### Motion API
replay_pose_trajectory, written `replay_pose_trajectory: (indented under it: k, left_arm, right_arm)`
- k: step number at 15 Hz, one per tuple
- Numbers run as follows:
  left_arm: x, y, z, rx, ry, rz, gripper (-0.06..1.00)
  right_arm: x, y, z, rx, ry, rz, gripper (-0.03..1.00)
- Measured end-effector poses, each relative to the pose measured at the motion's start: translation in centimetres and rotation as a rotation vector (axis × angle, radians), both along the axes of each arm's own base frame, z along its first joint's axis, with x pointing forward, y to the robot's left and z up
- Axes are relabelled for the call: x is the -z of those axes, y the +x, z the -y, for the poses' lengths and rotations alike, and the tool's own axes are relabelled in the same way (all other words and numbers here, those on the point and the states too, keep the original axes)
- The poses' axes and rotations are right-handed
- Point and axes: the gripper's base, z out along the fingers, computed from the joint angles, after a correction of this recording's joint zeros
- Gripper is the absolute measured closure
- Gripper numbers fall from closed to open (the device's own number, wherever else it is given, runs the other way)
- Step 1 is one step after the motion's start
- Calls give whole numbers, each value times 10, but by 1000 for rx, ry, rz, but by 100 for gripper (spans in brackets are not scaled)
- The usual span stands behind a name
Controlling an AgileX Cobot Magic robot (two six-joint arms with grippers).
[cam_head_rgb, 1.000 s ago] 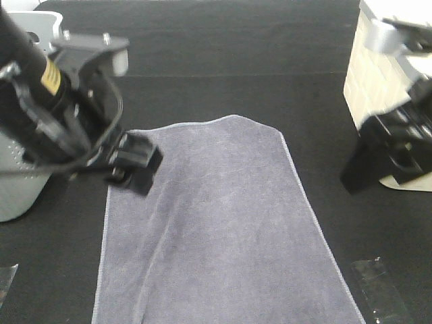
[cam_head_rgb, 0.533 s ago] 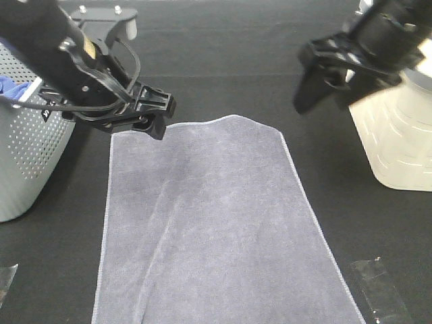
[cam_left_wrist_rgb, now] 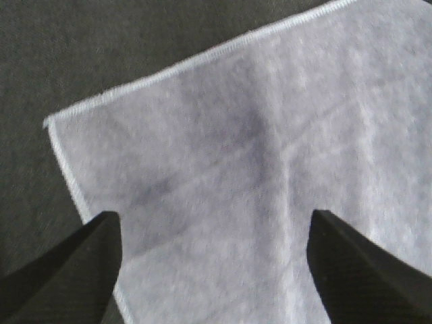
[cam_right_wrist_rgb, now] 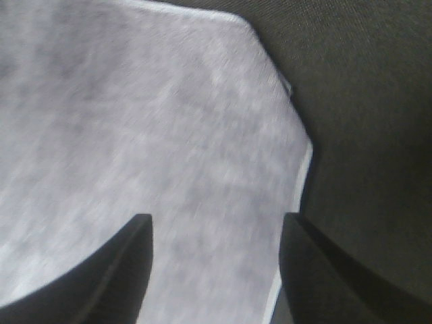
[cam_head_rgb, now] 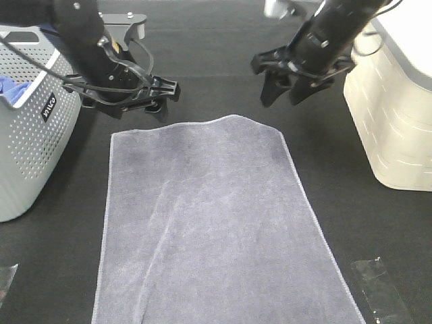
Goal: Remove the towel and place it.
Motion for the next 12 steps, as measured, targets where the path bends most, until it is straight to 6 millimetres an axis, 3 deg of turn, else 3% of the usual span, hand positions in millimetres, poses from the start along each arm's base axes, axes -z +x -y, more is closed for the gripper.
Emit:
replay_pose_trajectory:
  k: [6,12]
  left_arm:
    - [16,15,7,6,12,-7,22]
    - [23,16,7,21,30,-16,22]
  right_arm:
    - [62,46,-9,-2,-84,-7,43]
    - [86,58,-7,16,-145,-7,43]
